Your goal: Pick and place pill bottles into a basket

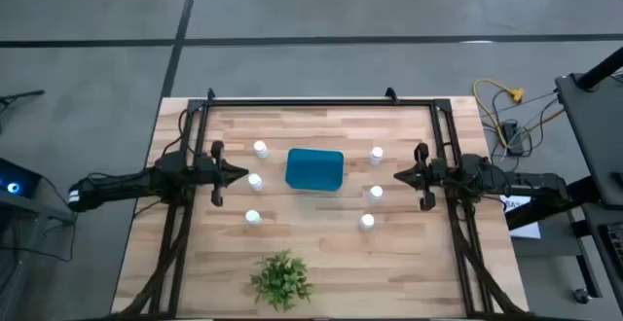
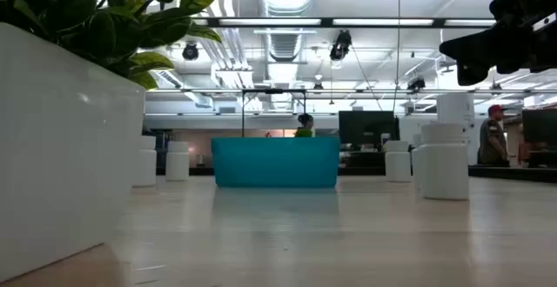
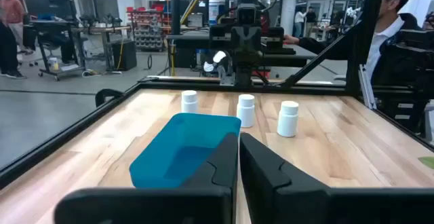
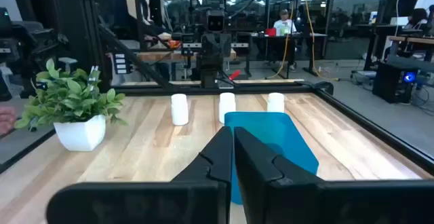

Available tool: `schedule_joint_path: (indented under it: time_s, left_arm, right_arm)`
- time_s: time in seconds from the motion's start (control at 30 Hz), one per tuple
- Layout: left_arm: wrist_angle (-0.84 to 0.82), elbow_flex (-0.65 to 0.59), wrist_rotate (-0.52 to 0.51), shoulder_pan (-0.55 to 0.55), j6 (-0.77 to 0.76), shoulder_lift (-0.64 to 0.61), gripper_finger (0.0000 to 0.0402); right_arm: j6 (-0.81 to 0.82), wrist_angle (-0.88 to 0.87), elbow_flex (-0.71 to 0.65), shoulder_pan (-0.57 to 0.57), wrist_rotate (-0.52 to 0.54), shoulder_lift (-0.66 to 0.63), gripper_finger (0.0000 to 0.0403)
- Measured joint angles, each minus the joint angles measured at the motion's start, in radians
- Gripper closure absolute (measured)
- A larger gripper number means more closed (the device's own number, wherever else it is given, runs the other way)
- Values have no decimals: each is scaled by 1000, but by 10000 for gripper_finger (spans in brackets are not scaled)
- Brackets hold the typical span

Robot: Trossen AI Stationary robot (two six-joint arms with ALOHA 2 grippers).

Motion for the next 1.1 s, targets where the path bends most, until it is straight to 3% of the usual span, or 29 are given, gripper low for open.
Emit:
schedule_joint_path:
  time_s: [0.9,1.1]
  left_arm:
    - [0,0,0,0,0,0,402]
    - [1,0,0,0,0,0,402]
  right_arm:
    - [0,0,0,0,0,0,394]
    - [78,6,0,0,0,0,394]
